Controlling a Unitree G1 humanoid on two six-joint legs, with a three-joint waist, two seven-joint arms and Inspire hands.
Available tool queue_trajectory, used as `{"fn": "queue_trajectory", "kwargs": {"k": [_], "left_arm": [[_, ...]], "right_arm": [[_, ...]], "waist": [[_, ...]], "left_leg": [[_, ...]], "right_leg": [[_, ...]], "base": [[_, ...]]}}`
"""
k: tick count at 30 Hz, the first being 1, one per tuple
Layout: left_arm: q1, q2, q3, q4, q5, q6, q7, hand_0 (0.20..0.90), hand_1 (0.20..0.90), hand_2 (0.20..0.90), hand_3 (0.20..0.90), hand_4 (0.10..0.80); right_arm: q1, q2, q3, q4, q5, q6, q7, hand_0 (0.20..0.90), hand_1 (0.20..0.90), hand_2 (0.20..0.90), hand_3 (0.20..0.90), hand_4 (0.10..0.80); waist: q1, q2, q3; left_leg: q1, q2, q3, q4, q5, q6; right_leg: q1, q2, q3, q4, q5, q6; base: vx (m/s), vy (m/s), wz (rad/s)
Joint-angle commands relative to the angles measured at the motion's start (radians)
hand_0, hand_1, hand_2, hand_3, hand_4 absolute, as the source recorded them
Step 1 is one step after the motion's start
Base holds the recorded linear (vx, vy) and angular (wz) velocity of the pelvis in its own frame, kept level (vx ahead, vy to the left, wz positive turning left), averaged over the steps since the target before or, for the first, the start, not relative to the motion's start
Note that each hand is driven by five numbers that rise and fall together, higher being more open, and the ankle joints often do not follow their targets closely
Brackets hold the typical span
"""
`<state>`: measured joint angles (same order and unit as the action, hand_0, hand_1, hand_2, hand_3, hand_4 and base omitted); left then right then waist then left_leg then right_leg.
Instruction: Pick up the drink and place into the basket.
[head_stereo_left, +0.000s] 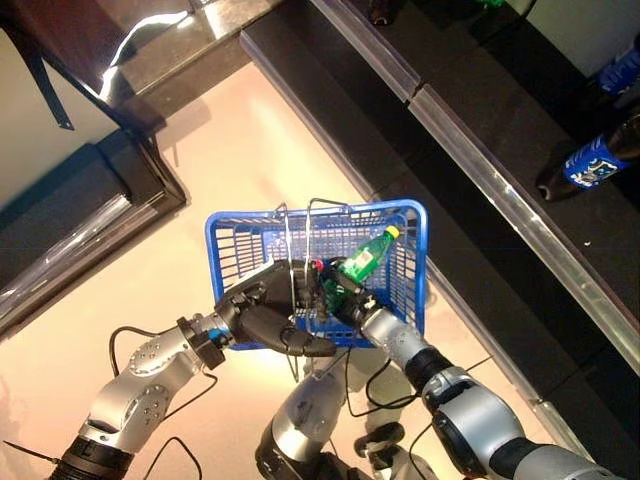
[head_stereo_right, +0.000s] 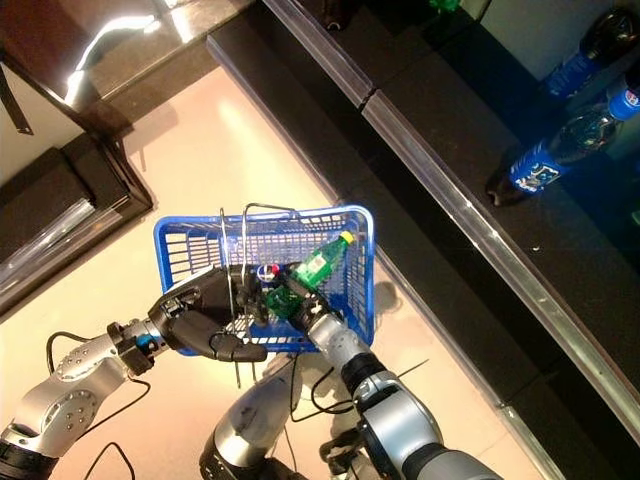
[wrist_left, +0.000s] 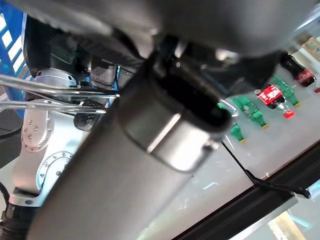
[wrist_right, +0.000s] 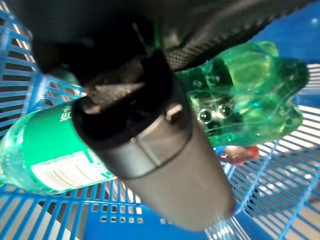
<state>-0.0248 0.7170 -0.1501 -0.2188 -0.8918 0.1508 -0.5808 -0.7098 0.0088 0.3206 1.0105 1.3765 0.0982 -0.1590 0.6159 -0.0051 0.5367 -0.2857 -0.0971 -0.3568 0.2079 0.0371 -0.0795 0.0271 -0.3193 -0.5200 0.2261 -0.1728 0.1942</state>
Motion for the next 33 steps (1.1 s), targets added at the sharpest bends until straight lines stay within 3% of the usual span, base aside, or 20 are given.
{"fn": "queue_trajectory", "kwargs": {"k": [1, 13, 19, 23, 33], "left_arm": [[-0.163, -0.106, 0.105, -0.424, -0.231, -0.217, -0.209, 0.3, 0.3, 0.3, 0.2, 0.1], [-0.136, -0.103, 0.122, -0.414, -0.253, -0.226, -0.184, 0.3, 0.3, 0.3, 0.2, 0.1], [-0.333, -0.179, -0.063, -0.374, -0.095, -0.214, 0.05, 0.3, 0.3, 0.3, 0.2, 0.1], [-0.44, -0.231, -0.15, -0.31, -0.009, -0.239, 0.197, 0.3, 0.3, 0.3, 0.2, 0.1], [-0.477, -0.294, -0.195, -0.232, 0.095, -0.329, 0.4, 0.3, 0.3, 0.3, 0.2, 0.1]], "right_arm": [[-0.119, 0.087, -0.003, -0.118, 0.036, -0.054, 0.083, 0.9, 0.9, 0.9, 0.9, 0.8], [-0.1, 0.056, -0.008, -0.142, 0.01, -0.086, 0.072, 0.9, 0.9, 0.9, 0.9, 0.8], [-0.163, 0.102, 0.027, -0.102, 0.055, -0.124, 0.112, 0.9, 0.9, 0.9, 0.9, 0.8], [-0.123, 0.118, 0.087, -0.21, 0.043, -0.145, 0.109, 0.9, 0.9, 0.9, 0.9, 0.8], [0.097, 0.063, 0.229, -0.609, -0.054, -0.15, 0.093, 0.9, 0.9, 0.9, 0.9, 0.8]], "waist": [[-0.009, 0.039, -0.089], [-0.005, 0.024, -0.08], [-0.032, -0.001, -0.079], [-0.084, -0.018, -0.078], [-0.195, -0.034, -0.073]], "left_leg": [[-0.007, -0.016, 0.021, 0.008, 0.018, 0.071], [-0.012, -0.011, 0.035, 0.01, 0.015, 0.078], [-0.005, 0.008, 0.054, 0.019, 0.004, 0.081], [-0.005, 0.023, 0.08, 0.021, 0.0, 0.08], [-0.014, 0.046, 0.137, 0.02, 0.005, 0.08]], "right_leg": [[-0.004, -0.014, -0.017, 0.05, 0.126, -0.067], [-0.015, -0.031, -0.031, 0.063, 0.139, -0.054], [-0.011, -0.031, -0.021, 0.072, 0.143, -0.053], [-0.033, -0.041, -0.004, 0.087, 0.145, -0.053], [-0.114, -0.059, 0.056, 0.137, 0.144, -0.046]], "base": [[0.0, 0.0, 0.0], [0.002, -0.002, 0.0], [0.019, -0.011, 0.01], [-0.011, 0.075, -0.11], [-0.037, 0.061, -0.16]]}}
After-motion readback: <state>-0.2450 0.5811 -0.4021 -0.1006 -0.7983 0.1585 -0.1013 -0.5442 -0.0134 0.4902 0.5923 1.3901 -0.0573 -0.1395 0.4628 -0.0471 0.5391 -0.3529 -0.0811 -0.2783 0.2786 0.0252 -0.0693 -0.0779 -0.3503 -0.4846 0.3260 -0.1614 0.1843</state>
